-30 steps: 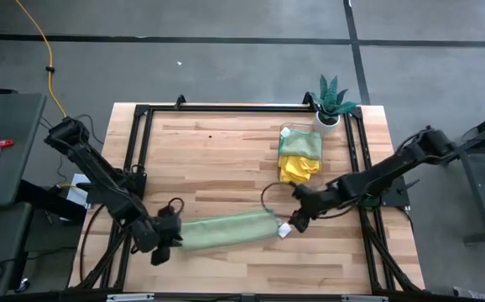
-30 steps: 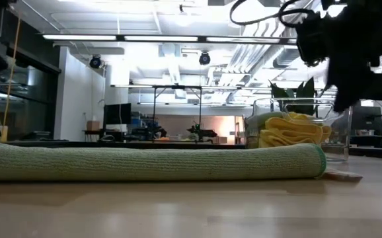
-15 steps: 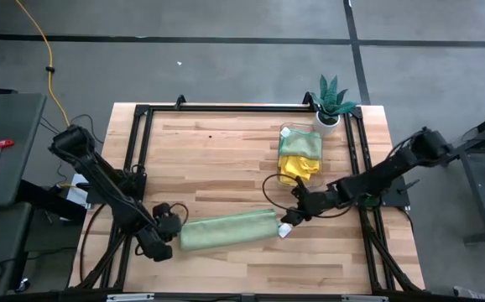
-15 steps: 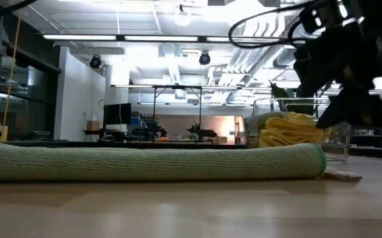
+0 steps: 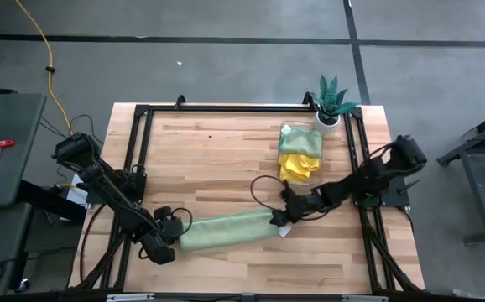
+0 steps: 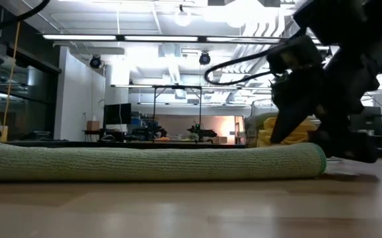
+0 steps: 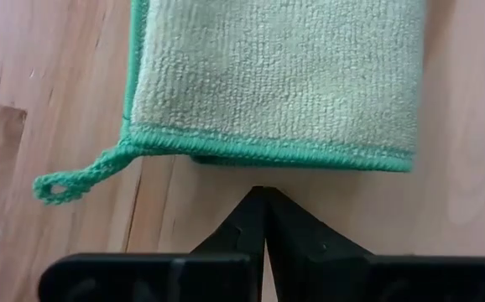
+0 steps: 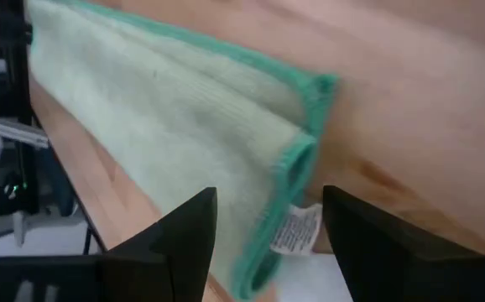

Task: Fold microfiber towels
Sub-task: Fold the green microfiber towel

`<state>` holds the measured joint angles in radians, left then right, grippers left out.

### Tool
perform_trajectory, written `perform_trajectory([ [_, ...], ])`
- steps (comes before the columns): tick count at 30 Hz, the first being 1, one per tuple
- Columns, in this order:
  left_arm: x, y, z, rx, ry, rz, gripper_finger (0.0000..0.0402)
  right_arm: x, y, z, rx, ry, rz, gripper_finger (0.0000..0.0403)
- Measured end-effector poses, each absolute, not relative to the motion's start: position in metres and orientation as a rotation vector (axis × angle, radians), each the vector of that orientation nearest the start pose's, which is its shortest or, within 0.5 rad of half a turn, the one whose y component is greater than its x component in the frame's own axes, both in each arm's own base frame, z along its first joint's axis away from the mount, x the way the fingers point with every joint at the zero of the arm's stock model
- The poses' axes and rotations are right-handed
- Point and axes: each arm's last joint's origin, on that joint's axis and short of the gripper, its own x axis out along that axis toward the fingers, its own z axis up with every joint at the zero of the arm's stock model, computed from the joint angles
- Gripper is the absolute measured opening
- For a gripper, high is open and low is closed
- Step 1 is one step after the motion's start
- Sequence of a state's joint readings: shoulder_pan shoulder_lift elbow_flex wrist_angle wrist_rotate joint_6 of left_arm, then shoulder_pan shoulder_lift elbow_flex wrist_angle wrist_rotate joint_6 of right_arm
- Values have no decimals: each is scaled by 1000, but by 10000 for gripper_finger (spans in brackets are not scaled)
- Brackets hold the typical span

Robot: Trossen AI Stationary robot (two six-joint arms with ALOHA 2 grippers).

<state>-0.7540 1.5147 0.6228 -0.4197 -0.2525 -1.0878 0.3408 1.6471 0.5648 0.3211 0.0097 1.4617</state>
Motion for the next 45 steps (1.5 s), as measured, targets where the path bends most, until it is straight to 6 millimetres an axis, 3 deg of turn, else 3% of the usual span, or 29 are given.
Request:
perform_trajectory([
  [11, 175, -150, 121, -303, 1207, 221, 0, 301, 106, 116, 1244, 811, -283, 210],
  [15, 175, -150, 121, -309, 1209, 218, 0, 302, 107, 120, 1242, 813, -288, 171],
  [19, 181, -147, 123, -303, 1227, 201, 0, 296, 105, 126, 1218, 842, -323, 45],
  [21, 186, -145, 125, -287, 1231, 179, 0, 290, 103, 131, 1186, 871, -343, 16],
  [27, 204, -132, 131, -208, 1164, 184, 0, 253, 91, 160, 1111, 1009, -504, 5],
  [35, 234, -114, 134, -180, 1023, 145, 0, 206, 77, 203, 1167, 1054, -615, 3],
  [40, 254, -106, 122, -143, 1070, 114, 0, 205, 77, 208, 1211, 1032, -628, 2],
  [45, 279, -107, 118, -92, 1046, 129, 0, 226, 84, 219, 1191, 1009, -603, 1],
])
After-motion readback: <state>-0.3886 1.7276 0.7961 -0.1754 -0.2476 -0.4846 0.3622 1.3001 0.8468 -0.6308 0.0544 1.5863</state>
